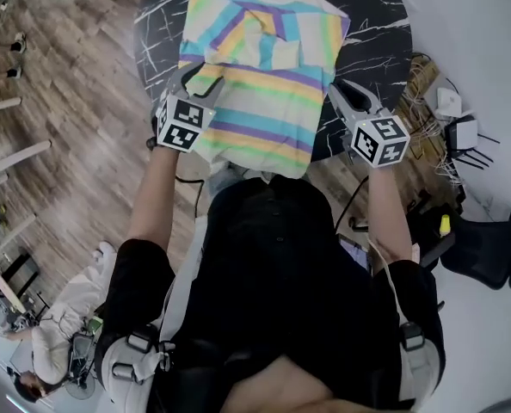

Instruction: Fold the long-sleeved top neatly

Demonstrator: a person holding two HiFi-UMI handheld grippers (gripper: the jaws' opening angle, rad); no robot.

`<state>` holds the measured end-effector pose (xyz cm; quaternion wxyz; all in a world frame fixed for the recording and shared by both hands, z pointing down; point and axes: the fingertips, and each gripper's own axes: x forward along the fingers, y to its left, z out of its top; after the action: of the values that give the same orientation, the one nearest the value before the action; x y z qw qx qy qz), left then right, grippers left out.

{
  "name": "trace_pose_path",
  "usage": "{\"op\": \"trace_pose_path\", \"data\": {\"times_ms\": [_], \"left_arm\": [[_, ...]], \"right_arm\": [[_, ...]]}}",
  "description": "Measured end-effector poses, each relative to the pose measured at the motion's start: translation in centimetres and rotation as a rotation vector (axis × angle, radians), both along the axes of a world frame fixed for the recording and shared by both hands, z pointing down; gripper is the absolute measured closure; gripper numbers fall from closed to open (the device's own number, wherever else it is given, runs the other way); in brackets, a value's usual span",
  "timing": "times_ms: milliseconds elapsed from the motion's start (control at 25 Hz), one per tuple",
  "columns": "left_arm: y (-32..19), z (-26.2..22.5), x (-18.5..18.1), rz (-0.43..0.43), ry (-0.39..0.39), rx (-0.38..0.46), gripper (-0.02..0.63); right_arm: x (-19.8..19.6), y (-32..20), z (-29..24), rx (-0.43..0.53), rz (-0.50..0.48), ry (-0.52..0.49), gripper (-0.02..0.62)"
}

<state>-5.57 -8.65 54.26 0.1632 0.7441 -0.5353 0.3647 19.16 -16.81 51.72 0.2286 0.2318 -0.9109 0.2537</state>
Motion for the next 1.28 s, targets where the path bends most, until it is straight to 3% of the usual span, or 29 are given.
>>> {"op": "trace_pose_path", "data": {"times_ms": [200,400,600,920,1080,1120,1280], "left_arm": [[7.7,0.8,-2.9,-0.021,0.078,-0.012,0.397],[14.3,1.1,-5.0,0.016,0.147,-0.022,0.397],[18.7,1.4,-6.5,0.059,0.190,-0.043,0.397],[22.6,5.6,-6.7,-0.017,0.436,-0.162,0.382],[22.3,8.8,-5.8,0.075,0.473,-0.231,0.337],[21.9,9.4,-5.5,0.087,0.480,-0.246,0.305],[20.5,11.4,-5.0,0.100,0.519,-0.273,0.273]], "right_arm": [[0.9,6.9,0.8,-0.003,0.125,0.036,0.502],[0.0,15.2,0.8,-0.009,0.235,0.059,0.502],[-1.8,20.2,-0.1,0.014,0.301,0.071,0.500],[0.2,24.5,2.1,-0.038,0.401,0.122,0.500],[2.8,25.8,4.1,-0.096,0.446,0.148,0.499],[3.4,25.9,4.5,-0.107,0.454,0.153,0.499],[4.8,26.8,5.6,-0.136,0.468,0.172,0.497]]}}
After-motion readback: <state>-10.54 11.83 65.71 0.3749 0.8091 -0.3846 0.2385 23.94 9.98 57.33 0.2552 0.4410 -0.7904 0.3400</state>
